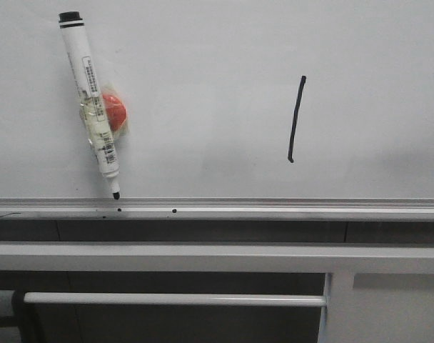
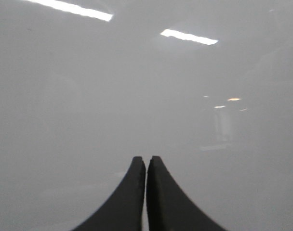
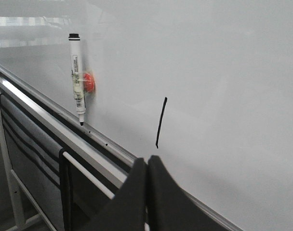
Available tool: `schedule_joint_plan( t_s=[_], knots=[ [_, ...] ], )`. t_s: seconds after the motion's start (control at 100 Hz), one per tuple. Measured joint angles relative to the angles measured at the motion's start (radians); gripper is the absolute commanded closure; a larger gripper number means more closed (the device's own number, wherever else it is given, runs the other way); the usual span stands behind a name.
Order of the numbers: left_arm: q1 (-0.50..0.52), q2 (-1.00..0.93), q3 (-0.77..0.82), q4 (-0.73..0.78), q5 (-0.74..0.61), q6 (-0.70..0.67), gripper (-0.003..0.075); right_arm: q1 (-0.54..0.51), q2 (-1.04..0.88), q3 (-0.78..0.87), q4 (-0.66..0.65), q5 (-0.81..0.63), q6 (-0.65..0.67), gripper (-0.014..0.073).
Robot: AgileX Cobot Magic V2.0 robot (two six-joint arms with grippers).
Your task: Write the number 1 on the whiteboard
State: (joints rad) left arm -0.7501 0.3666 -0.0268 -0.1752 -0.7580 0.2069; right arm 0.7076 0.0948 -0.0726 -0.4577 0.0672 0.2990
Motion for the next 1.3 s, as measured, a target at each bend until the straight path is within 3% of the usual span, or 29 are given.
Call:
schedule_joint_plan(
  t_s=[0.29,0.58,0.96,1.11,1.3],
  knots=[
    [0.295,-0.308,0.004,0.002,0.351,0.001,0.0741,0.0,0.0,0.0,0.0,0.0,0.0,0.0657],
    [0.49,-0.371,0.004,-0.013,0.596,0.001,0.0741,0.0,0.0,0.0,0.0,-0.002,0.0,0.0657],
    [0.611,-0.371,0.004,-0.002,0.977,0.001,0.0741,0.0,-0.002,0.0,0.0,-0.002,0.0,0.0657],
    [0.636,-0.371,0.029,0.005,1.02,-0.003,0.0741,0.0,-0.002,0.0,0.0,-0.002,0.0,0.0657],
    [0.688,-0.371,0.032,0.107,1.071,-0.188,0.0741,0.0,-0.002,0.0,0.0,-0.002,0.0,0.0657]
  ],
)
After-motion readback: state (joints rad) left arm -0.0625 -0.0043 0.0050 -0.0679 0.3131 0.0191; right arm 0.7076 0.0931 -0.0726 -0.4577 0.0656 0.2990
